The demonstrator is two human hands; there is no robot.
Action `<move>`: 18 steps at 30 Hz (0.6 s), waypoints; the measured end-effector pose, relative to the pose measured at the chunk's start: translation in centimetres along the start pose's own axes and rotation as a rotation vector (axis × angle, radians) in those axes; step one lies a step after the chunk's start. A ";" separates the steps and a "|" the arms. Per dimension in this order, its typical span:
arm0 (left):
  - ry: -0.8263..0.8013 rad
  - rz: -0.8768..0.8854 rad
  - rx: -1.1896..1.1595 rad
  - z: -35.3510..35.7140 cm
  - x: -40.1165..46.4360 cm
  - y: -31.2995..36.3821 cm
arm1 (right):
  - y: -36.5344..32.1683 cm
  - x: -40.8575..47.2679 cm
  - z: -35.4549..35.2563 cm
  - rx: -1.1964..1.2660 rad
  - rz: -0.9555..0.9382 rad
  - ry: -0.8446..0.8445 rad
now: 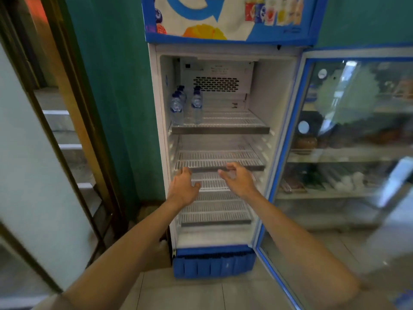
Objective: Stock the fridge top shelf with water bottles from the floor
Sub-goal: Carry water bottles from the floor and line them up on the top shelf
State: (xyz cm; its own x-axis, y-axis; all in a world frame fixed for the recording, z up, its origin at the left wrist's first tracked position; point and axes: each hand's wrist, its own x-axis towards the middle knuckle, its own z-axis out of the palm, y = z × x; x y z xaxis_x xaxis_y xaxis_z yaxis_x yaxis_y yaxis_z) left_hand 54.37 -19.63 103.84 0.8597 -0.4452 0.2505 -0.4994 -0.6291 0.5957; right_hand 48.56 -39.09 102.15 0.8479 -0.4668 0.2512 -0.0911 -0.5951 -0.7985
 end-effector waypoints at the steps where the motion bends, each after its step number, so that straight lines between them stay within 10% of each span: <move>1: -0.012 0.015 0.004 0.3 -2.2 0.0 | 0.6 -2.5 -0.2 -0.008 0.019 0.004; 18: -0.351 -0.050 0.060 6.3 -36.7 -2.9 | 5.3 -42.9 -2.9 -0.166 0.318 0.067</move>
State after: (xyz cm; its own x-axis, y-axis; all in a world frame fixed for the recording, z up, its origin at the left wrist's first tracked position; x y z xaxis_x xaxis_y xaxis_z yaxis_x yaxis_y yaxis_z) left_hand 23.57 -5.49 88.16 0.7987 -0.5986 -0.0615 -0.4724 -0.6871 0.5520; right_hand 10.22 -24.12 88.68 0.7283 -0.6839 0.0446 -0.4325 -0.5091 -0.7442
